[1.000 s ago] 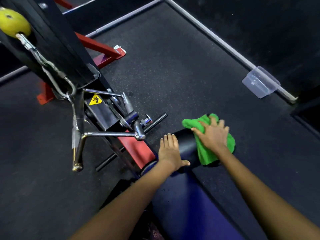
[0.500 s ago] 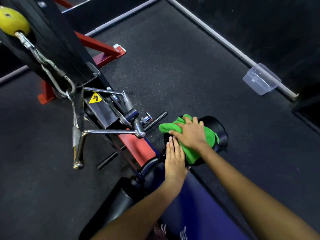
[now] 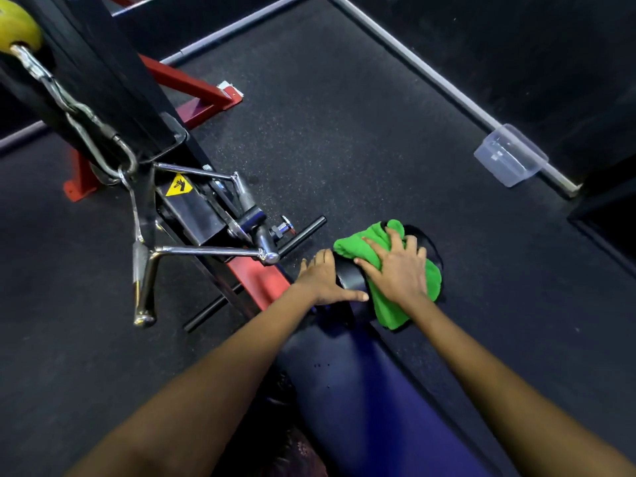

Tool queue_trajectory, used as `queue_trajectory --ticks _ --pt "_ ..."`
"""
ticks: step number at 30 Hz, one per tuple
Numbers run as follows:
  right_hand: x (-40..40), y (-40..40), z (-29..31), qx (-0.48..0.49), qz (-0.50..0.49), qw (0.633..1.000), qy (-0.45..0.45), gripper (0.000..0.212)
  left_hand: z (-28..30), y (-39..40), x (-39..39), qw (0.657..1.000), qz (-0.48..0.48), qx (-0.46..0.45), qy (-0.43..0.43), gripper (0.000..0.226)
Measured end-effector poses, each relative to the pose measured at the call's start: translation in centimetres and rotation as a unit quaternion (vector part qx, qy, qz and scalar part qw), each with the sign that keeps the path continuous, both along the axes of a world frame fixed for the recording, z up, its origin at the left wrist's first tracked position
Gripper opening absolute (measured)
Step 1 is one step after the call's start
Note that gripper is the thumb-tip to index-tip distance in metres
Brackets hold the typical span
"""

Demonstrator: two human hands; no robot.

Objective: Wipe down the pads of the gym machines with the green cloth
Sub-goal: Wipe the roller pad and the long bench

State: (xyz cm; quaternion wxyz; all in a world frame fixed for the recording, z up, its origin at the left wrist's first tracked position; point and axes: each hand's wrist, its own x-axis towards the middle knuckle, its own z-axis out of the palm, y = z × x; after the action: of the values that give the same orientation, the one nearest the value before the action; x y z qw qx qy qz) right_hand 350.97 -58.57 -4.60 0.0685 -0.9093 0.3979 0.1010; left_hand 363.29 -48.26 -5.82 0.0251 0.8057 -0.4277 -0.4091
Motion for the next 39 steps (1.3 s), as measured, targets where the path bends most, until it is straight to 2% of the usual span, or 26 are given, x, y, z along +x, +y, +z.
queue_trajectory --ticks 2,5,7,12,14,17,23,29,33,35,37,39 --pt "-0.6 -2.0 -0.2 -0.01 -0.029 0.999 0.007 0.058 0.0 0.4 -0.8 1.0 -0.007 -0.012 -0.024 0.13" --pt "-0.4 -4.4 -0.4 -0.006 -0.162 0.987 0.005 0.057 0.4 0.9 -2.6 0.996 -0.021 -0.021 -0.079 0.133" --pt "0.8 -3.9 -0.1 -0.015 -0.185 0.982 0.02 0.056 0.7 1.3 -3.9 0.993 -0.021 -0.017 -0.112 0.132" --pt "4.3 1.6 0.6 -0.002 -0.015 1.0 0.021 0.053 1.0 1.9 -7.2 0.978 -0.051 0.033 -0.201 0.12" --pt "4.6 2.6 0.6 -0.003 0.017 1.0 0.016 0.052 1.0 2.1 -7.8 0.972 -0.068 0.058 -0.219 0.114" --pt "3.9 0.7 0.6 0.009 0.04 0.999 0.032 0.057 0.8 2.1 -7.9 0.97 -0.065 0.043 -0.232 0.119" --pt "1.1 -4.6 0.5 -0.001 -0.132 0.991 0.028 0.056 0.7 2.5 -8.0 0.967 -0.075 0.028 -0.244 0.121" --pt "-0.4 -1.8 0.3 0.003 -0.244 0.969 -0.028 0.055 0.4 3.8 -9.1 0.963 -0.086 0.013 -0.254 0.114" --pt "-2.4 0.4 0.6 0.049 -0.284 0.954 -0.084 0.054 0.9 4.7 -10.5 0.97 -0.064 -0.018 -0.233 0.115" --pt "-3.4 1.3 1.2 0.082 -0.28 0.949 -0.12 0.053 1.1 4.5 -11.0 0.978 -0.01 -0.083 -0.189 0.11" --pt "-4.1 2.5 1.7 0.119 -0.27 0.943 -0.156 0.051 1.2 4.2 -10.9 0.976 0.092 -0.174 -0.093 0.099" --pt "-4.9 4.7 2.2 0.153 -0.26 0.933 -0.194 0.05 2.0 4.3 -10.7 0.938 0.221 -0.263 0.037 0.083"
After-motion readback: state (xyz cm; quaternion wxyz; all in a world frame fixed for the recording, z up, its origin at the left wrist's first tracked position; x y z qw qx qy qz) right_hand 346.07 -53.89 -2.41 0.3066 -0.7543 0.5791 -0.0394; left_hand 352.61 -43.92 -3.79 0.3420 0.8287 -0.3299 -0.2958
